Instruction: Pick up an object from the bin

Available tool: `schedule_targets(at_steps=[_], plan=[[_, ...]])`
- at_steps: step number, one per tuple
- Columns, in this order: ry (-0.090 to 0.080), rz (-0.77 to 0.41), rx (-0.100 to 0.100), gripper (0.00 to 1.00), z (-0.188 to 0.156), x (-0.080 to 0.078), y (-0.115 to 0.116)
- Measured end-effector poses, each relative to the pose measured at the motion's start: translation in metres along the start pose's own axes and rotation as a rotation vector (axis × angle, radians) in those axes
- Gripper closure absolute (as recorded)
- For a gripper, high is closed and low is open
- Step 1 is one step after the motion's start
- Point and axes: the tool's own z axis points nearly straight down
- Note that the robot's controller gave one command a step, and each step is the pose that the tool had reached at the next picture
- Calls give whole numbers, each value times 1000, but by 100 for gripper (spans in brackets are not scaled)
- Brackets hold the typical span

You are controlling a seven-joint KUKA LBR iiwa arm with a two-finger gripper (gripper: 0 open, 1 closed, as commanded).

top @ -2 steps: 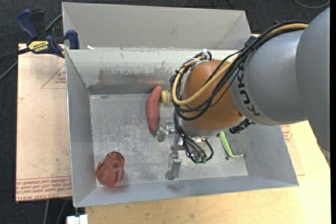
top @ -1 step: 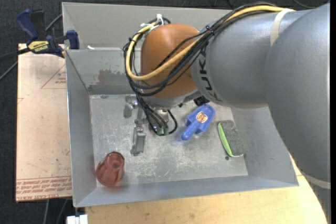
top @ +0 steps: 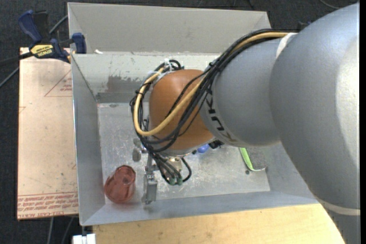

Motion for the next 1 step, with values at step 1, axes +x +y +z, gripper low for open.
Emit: schedule_targets(at_steps=[1], plan=[[-8,47,-7,0,48,-10,2]])
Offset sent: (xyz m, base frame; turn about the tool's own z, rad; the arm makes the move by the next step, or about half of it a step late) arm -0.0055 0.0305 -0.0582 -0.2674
